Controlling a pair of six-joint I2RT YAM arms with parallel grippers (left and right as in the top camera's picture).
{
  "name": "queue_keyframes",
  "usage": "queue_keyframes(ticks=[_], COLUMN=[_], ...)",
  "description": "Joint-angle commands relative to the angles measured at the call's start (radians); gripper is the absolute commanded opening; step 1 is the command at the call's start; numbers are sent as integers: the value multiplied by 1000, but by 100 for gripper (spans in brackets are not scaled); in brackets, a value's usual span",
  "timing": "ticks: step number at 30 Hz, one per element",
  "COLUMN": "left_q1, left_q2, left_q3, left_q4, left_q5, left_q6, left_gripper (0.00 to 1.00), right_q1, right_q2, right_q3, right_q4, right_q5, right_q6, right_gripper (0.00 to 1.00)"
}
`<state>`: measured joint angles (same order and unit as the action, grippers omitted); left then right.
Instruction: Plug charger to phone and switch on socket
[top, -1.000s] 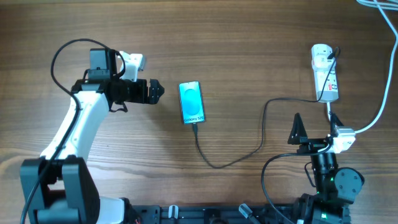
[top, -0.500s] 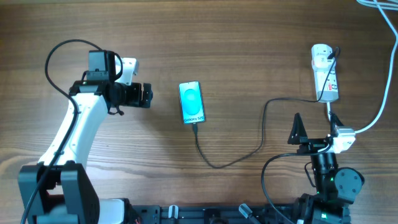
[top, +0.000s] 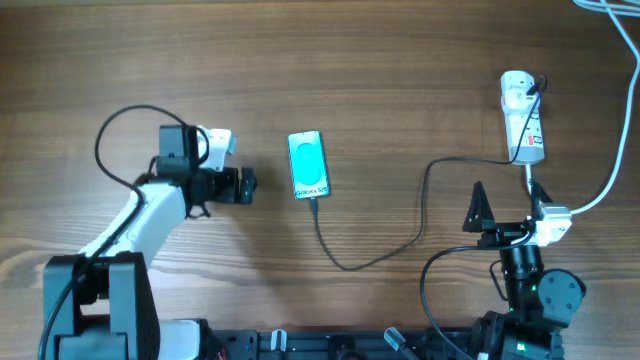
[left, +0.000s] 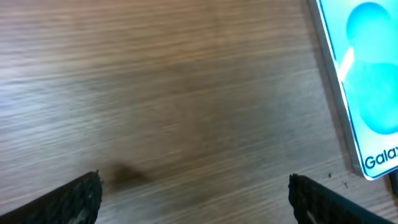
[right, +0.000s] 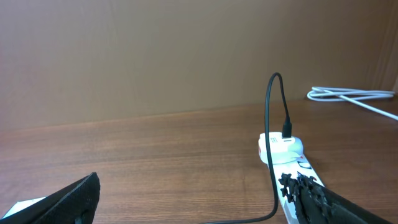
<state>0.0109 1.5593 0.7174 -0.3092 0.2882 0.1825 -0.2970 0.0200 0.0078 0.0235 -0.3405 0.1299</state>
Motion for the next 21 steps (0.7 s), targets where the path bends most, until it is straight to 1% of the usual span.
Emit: queue_keyframes(ticks=[1, 4, 7, 15, 21], left_q1=[-8, -9, -9, -9, -9], left_q2=[-11, -11, -12, -5, -2], left_q3=[-123, -206, -259, -278, -337], left_q4=[110, 208, 266, 288, 352], left_q5=[100, 108, 108, 99, 96], left_q6=[19, 19, 19, 20, 20], left_gripper=[100, 100, 100, 100, 100], right_q1=[5, 5, 5, 5, 5], right_q2=[-16, -16, -16, -16, -16], right_q3=[-3, -3, -3, -3, -3], right_q4=[5, 5, 5, 5, 5], right_q5=[-19, -19, -19, -19, -19], right_q6=[8, 8, 8, 8, 8], right_gripper=[100, 100, 100, 100, 100])
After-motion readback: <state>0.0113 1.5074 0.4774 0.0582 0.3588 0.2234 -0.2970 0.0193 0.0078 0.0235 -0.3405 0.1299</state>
